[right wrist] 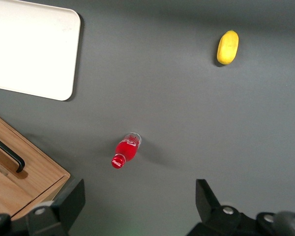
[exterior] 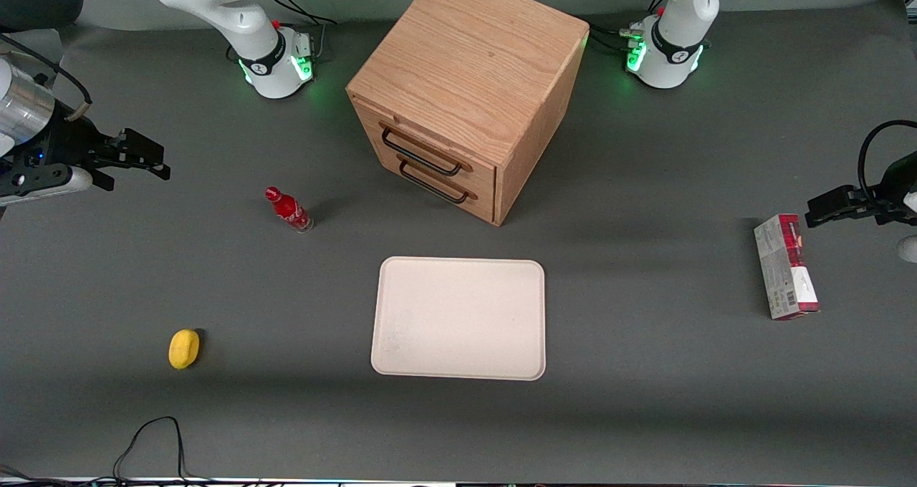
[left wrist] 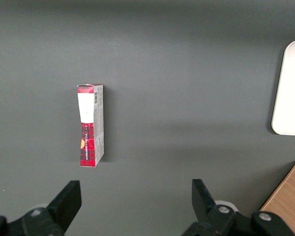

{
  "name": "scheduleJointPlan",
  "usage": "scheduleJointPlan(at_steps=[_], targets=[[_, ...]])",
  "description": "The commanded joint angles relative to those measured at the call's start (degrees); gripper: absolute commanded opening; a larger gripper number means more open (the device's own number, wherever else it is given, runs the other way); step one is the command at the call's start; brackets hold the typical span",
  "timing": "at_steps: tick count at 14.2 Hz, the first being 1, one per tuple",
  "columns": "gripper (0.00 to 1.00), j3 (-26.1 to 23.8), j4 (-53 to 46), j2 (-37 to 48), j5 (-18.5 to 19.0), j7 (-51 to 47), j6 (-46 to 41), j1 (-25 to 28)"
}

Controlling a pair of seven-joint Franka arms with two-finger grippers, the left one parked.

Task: Open upper drawer
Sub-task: 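Move the right gripper toward the upper drawer's black handle of the wooden cabinet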

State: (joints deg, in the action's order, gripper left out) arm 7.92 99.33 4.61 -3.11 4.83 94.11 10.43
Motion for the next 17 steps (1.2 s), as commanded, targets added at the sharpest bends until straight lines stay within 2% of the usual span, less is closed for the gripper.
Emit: scheduleJointPlan(at_steps=[1, 13, 17], targets=[[1.00, -0.5, -1.8, -0.1, -0.7, -1.3, -1.6, -0.7], [1.00, -0.5, -5.2, -1.5, -1.3, -1.5, -5.2, -0.5], [1.00, -3.0, -7.7, -4.5, -2.6, -1.5, -5.5, 2.1]])
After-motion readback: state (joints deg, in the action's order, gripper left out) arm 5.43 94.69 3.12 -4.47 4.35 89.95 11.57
